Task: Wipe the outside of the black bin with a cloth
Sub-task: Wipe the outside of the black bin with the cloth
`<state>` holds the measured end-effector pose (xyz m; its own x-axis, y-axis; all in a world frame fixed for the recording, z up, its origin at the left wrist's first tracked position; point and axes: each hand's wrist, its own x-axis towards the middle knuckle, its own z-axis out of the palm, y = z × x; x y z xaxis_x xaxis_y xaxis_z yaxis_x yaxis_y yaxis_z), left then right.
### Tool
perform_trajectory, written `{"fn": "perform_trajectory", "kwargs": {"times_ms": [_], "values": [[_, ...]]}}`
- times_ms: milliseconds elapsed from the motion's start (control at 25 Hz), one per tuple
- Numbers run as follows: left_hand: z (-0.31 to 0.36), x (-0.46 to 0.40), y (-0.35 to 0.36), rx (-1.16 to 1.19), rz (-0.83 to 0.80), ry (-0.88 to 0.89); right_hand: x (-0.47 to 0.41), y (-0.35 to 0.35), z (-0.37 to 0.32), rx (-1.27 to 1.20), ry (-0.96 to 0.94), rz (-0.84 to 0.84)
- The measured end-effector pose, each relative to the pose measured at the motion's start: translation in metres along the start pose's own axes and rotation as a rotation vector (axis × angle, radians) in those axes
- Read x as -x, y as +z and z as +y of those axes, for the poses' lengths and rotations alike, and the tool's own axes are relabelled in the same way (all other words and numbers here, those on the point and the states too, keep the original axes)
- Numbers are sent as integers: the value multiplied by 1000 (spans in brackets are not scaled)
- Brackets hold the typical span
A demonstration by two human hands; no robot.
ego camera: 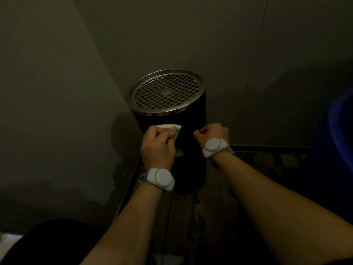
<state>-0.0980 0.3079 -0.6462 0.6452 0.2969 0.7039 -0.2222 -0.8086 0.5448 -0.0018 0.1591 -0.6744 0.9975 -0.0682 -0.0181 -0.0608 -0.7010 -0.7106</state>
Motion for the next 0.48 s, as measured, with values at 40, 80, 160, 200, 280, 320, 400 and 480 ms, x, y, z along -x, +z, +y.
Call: {"fn": "perform_trajectory", "kwargs": {"times_ms": [40, 80, 160, 200, 280, 320, 400, 480], "values": [[-1, -3, -1, 19, 22, 26, 1, 0, 0, -1, 1, 9], [-1, -7, -1, 32, 34, 59, 1, 0, 0, -10, -1, 12], [0, -12, -1, 28, 27, 139, 3, -1, 2, -27, -18, 8], [0, -14, 0, 8, 16, 186, 3, -1, 3, -22, -26, 2], [0, -13, 1, -37, -22, 281, 3, -2, 5, 3, -46, -16], [-1, -12, 1, -60, -46, 320, 3, -2, 5, 14, -57, -20], [-2, -13, -1, -94, -101, 386, 3, -3, 5, 29, -75, -14], [0, -17, -2, -115, -170, 439, 4, -4, 3, 49, -83, -9]]}}
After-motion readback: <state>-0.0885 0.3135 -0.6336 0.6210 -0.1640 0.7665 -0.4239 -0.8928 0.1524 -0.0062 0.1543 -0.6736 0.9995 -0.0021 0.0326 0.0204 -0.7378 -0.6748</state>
